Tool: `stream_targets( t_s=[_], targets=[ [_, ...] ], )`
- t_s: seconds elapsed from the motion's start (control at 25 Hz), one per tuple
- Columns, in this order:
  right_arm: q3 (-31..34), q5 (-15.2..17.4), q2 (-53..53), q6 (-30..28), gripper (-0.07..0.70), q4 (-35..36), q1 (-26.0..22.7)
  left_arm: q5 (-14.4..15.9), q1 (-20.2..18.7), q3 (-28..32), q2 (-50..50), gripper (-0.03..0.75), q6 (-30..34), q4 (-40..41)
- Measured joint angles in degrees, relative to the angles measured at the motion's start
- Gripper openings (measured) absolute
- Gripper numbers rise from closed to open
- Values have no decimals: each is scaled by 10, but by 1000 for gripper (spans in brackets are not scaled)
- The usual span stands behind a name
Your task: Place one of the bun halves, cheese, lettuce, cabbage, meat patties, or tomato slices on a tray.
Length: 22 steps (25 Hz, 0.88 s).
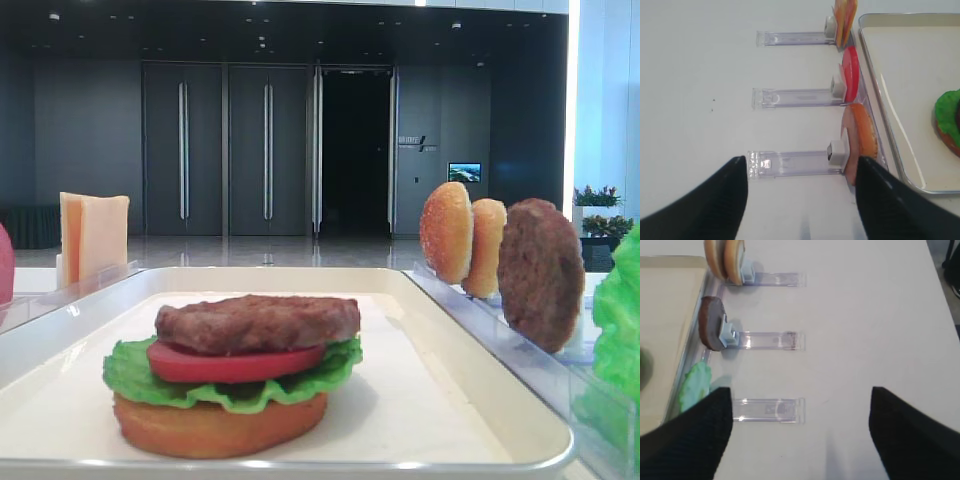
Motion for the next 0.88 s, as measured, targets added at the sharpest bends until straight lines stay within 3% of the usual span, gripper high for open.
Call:
stream_targets(
  t_s=[0.2, 0.48, 0.88],
  targets=[
    [59, -2, -83, -8, 562, 9, 0, 0, 0, 0, 0, 517, 0, 0],
    [147, -28, -172, -12, 562, 11, 0, 0, 0, 0, 0, 517, 0, 0],
    [155, -40, -186, -16, 554, 12, 0, 0, 0, 0, 0, 517, 0, 0]
  ],
)
